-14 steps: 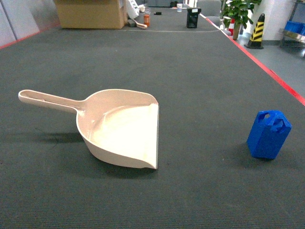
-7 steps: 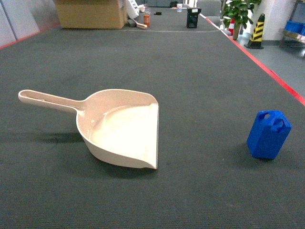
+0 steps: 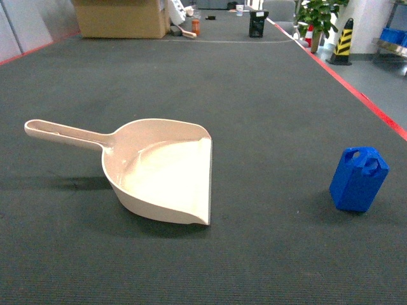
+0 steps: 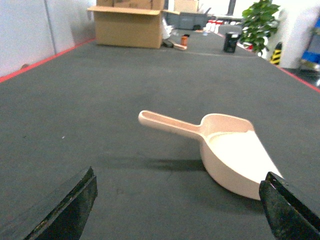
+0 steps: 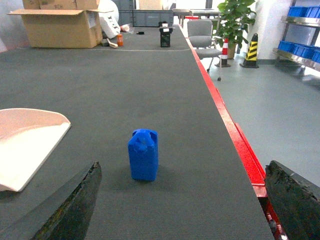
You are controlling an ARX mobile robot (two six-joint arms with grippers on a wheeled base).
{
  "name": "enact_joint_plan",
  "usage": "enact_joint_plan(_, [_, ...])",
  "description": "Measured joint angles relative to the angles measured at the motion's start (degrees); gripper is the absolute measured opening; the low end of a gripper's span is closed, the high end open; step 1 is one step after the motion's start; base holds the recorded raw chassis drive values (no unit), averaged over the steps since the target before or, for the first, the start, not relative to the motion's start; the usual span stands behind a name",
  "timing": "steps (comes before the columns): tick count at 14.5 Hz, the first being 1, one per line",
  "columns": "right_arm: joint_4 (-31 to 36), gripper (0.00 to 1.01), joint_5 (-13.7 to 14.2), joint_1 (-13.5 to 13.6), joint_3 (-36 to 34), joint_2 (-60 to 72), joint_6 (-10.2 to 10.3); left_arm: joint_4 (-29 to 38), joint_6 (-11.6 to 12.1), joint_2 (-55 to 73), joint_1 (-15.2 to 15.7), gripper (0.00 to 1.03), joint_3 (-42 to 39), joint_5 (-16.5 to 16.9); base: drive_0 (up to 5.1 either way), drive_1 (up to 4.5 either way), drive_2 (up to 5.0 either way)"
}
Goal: Place part in tray to right shelf
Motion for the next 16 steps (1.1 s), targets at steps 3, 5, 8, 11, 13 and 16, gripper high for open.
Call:
enact_joint_plan(3, [0.0, 0.98, 0.0, 0.0, 0.0, 0.0, 0.0, 6.5, -8.6, 17.9, -2.6, 0.98, 2.4, -0.2, 0.0, 0.0, 0.0])
enact_joint_plan(5, [0.0, 0.98, 0.0, 0.0, 0.0, 0.0, 0.0, 23.4, -19.1, 37.8, -0.5, 0.98, 6.2, 7.5, 0.0, 0.0, 0.0])
enact_joint_plan(8, [0.0, 0.98, 0.0, 0.0, 0.0, 0.0, 0.0, 46.5, -36.9, 72.0, 2.5, 0.98, 15.3, 12.0, 0.0, 0.0, 0.0])
enact_joint_plan(11, [0.0, 0.98, 0.0, 0.0, 0.0, 0.0, 0.0, 53.7, -45.9, 97.4, 4.1, 0.98, 27.4, 13.2, 0.0, 0.0, 0.0])
enact_joint_plan(13, [0.0, 0.98, 0.0, 0.0, 0.0, 0.0, 0.0, 53.9, -48.8, 107.2, 4.6, 0.98, 34.2, 13.2, 0.0, 0.0, 0.0])
enact_joint_plan(16, [0.0, 0.98, 0.0, 0.0, 0.0, 0.0, 0.0, 53.1, -51.8, 116.4, 5.1, 0.98, 43.6, 12.4, 0.0, 0.0, 0.0])
